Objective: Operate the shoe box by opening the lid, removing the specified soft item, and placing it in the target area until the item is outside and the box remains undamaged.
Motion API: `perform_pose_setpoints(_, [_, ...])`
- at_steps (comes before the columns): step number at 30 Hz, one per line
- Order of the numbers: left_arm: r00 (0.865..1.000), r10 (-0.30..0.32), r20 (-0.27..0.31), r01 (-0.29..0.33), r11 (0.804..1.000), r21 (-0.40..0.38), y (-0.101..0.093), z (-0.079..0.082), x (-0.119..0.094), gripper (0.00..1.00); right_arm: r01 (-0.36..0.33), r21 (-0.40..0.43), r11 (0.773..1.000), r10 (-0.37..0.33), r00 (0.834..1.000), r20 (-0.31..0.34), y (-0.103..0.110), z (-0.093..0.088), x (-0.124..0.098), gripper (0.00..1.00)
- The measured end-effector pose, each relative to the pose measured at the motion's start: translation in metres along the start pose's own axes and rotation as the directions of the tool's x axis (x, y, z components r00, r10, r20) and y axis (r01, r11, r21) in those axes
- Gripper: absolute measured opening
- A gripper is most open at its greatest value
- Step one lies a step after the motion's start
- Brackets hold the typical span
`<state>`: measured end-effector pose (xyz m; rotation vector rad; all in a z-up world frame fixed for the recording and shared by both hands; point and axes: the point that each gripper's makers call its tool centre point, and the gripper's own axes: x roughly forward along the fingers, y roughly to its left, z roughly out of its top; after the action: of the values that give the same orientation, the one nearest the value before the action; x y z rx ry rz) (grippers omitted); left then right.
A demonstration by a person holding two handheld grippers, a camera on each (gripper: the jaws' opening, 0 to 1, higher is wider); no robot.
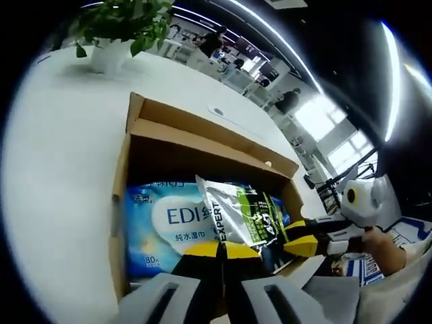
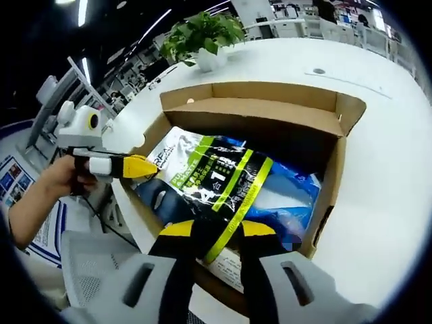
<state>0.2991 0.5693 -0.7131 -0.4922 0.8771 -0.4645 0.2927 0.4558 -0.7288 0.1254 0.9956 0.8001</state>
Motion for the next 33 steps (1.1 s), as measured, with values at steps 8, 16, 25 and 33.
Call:
perform_pose_setpoints(8, [1.0,0.007,0.007,-0.007,1.0,0.0,0.002,-0.003,-0.001,0.0,-0.03,0.022,0.999,0.03,0.999,0.034,0.008,0.003,0.0,0.11])
perform_pose_setpoints(16, [0.999,-0.005,0.04,0.004,1.0,0.011,-0.002,0.004,-0.004,0.0,-0.016,-0.003,1.0,0.016,1.0,0.024,0.008,-0.001,0.004,0.04])
perform_pose_setpoints(25, [0.998,-0.005,0.057,0.004,1.0,0.025,-0.008,0.007,-0.006,0.0,-0.018,-0.024,1.0,0.019,0.999,0.04,0.009,0.002,-0.001,0.02])
perform_pose_setpoints(33, [0.998,-0.008,0.064,0.005,0.998,0.055,-0.018,0.015,-0.008,0.0,-0.018,-0.008,1.0,0.019,0.997,0.075,0.008,0.012,-0.014,0.01])
